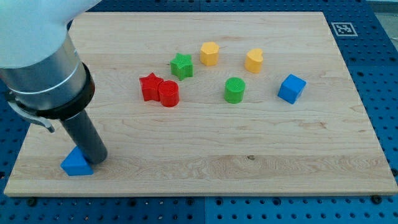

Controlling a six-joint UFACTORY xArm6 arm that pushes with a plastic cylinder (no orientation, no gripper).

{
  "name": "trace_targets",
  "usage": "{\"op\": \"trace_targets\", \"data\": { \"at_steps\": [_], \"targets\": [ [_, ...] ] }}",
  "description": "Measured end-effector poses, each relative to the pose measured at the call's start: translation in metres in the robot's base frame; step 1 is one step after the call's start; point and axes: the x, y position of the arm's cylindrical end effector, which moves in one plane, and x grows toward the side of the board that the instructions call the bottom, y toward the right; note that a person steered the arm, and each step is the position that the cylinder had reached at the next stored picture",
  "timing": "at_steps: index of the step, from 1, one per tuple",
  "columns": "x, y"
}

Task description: Nudge the green star a little bit right

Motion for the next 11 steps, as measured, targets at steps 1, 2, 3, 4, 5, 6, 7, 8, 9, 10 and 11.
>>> {"op": "trace_targets", "data": {
  "at_steps": [1, 2, 3, 4, 5, 6, 7, 8, 9, 10, 11],
  "targets": [
    [0.007, -0.002],
    [0.012, -0.007],
    [0.012, -0.018],
    [0.012, -0.023],
    [-0.012, -0.014],
    [-0.081, -0.009],
    [-0.151, -0.009],
    [-0.2, 0.046],
    [-0.202, 0.123],
    [-0.202, 0.158],
    [-0.202, 0.16]
  ]
}}
